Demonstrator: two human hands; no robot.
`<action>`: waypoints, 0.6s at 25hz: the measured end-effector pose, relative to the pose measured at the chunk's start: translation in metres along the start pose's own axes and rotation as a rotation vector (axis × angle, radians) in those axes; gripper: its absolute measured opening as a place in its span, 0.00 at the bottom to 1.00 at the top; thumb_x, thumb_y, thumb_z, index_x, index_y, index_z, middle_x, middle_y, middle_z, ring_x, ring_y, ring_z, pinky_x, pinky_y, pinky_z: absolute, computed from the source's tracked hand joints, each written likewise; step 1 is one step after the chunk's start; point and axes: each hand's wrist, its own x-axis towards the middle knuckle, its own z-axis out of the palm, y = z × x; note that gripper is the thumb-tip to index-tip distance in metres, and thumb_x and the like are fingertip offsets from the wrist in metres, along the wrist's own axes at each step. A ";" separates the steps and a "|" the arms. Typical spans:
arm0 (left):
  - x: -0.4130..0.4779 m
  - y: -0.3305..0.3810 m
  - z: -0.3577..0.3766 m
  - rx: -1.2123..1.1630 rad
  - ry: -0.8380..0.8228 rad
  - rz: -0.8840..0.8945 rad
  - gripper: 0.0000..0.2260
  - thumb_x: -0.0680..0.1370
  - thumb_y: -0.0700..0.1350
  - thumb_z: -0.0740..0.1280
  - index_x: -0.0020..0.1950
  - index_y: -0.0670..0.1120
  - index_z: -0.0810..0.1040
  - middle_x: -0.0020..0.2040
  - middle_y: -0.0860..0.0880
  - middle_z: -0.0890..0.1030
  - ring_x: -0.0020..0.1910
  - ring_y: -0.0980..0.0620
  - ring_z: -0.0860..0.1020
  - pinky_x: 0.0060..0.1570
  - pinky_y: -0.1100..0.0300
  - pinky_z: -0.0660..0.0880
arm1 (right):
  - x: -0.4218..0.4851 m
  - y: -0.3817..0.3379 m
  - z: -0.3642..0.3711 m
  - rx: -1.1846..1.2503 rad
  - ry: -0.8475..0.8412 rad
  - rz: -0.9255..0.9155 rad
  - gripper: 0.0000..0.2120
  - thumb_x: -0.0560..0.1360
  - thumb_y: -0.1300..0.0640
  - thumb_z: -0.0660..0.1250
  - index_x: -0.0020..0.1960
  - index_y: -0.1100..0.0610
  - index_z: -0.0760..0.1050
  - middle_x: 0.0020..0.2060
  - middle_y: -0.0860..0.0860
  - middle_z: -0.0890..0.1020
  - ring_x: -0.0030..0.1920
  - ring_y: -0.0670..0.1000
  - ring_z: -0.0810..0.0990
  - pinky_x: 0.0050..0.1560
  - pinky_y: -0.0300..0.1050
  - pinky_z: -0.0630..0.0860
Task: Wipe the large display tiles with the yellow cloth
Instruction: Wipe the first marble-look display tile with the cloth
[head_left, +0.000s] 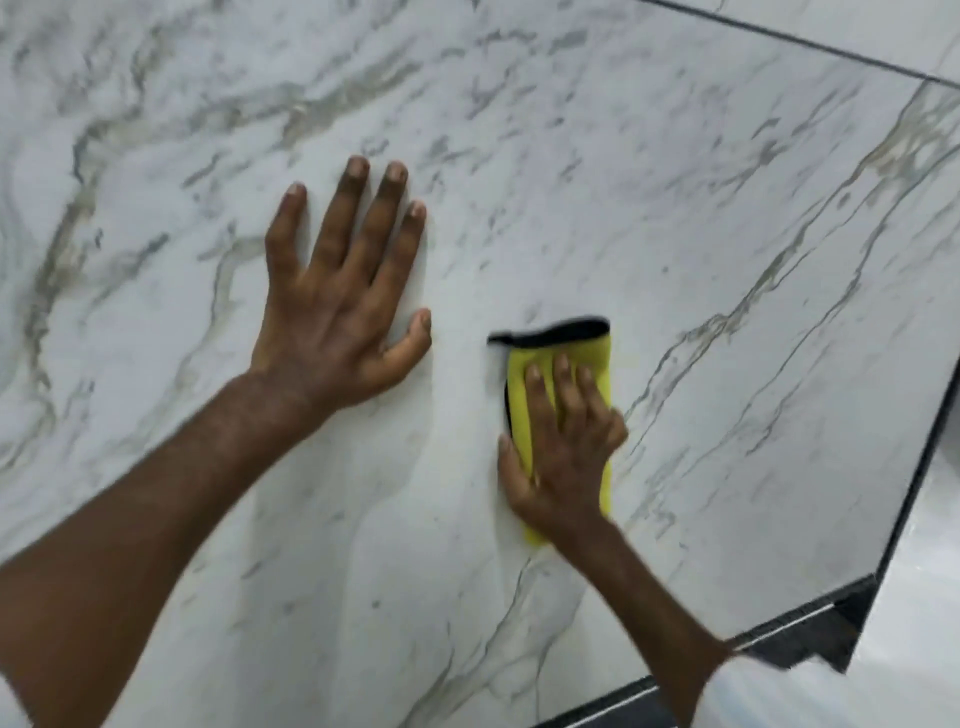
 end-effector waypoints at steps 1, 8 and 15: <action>0.001 0.001 0.000 0.006 -0.005 0.001 0.35 0.85 0.58 0.54 0.86 0.40 0.49 0.85 0.36 0.52 0.84 0.33 0.51 0.79 0.30 0.47 | -0.028 0.002 0.000 -0.013 -0.025 0.004 0.37 0.75 0.42 0.63 0.82 0.49 0.58 0.79 0.53 0.62 0.77 0.58 0.62 0.62 0.71 0.68; -0.078 0.028 0.001 -0.117 -0.067 0.061 0.35 0.84 0.56 0.58 0.85 0.38 0.55 0.85 0.36 0.55 0.83 0.30 0.53 0.78 0.30 0.46 | 0.104 -0.015 -0.017 0.128 0.039 0.118 0.39 0.71 0.43 0.66 0.80 0.52 0.66 0.80 0.56 0.66 0.77 0.58 0.63 0.66 0.61 0.62; -0.222 0.094 0.023 -0.136 -0.184 0.101 0.38 0.79 0.56 0.67 0.84 0.40 0.60 0.84 0.39 0.60 0.85 0.36 0.52 0.80 0.31 0.42 | -0.110 -0.006 0.015 -0.002 -0.048 0.063 0.34 0.79 0.42 0.62 0.82 0.51 0.58 0.79 0.57 0.62 0.78 0.61 0.62 0.68 0.68 0.64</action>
